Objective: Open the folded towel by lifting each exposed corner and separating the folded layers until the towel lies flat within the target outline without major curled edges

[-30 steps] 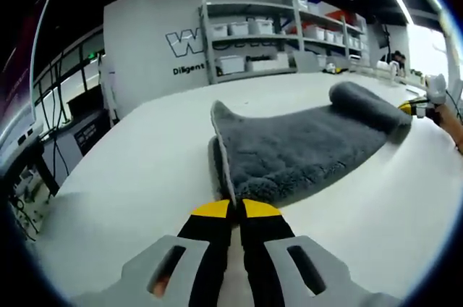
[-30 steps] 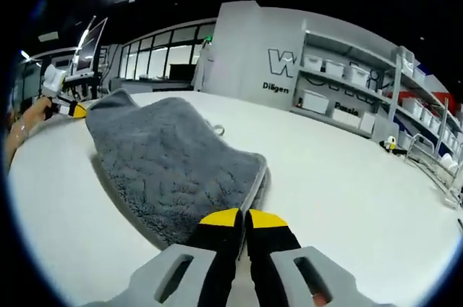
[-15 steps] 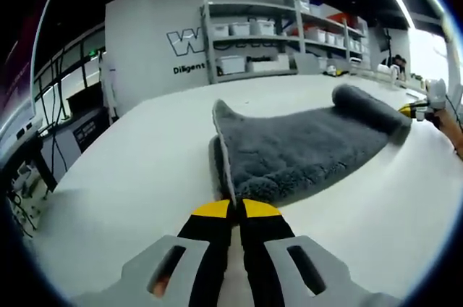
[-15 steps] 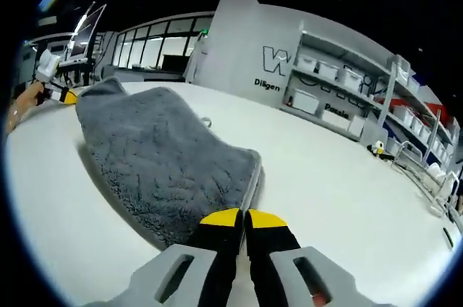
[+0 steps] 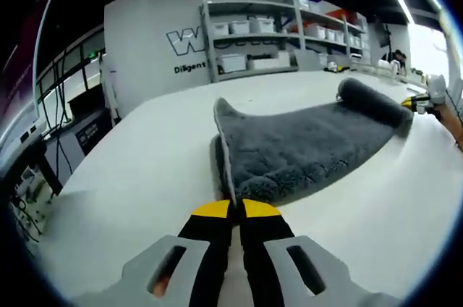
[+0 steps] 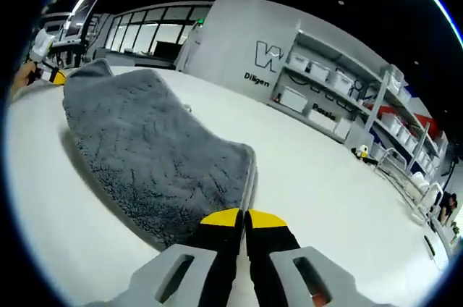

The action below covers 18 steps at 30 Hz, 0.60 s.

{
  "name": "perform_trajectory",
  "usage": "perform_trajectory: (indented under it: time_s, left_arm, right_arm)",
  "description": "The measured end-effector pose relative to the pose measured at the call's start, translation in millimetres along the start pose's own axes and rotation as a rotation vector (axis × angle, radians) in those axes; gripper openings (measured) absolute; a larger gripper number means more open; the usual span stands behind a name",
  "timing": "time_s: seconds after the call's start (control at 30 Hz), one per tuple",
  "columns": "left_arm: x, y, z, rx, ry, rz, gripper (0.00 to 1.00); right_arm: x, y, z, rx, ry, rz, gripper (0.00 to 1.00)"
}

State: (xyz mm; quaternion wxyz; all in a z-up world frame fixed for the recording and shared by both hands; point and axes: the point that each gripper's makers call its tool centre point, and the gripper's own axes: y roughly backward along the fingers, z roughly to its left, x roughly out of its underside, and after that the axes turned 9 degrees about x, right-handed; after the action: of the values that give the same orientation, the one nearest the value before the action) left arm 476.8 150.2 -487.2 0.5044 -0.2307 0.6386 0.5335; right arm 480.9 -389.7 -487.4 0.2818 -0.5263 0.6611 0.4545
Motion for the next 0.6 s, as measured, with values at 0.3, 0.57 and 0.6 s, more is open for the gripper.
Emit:
perform_trajectory:
  time_s: [0.3, 0.57, 0.6]
  left_arm:
    - [8.6, 12.5, 25.4, -0.048, 0.018, -0.004, 0.03]
    - [12.0, 18.7, 43.2, -0.093, 0.020, 0.001, 0.04]
    - [12.4, 19.5, 46.3, -0.107, 0.015, 0.007, 0.04]
  right_arm:
    - [8.8, 0.4, -13.4, 0.072, 0.066, 0.024, 0.00]
    - [13.3, 2.2, -21.3, 0.109, 0.087, 0.038, 0.00]
    - [13.9, 2.5, -22.1, 0.112, 0.087, 0.039, 0.00]
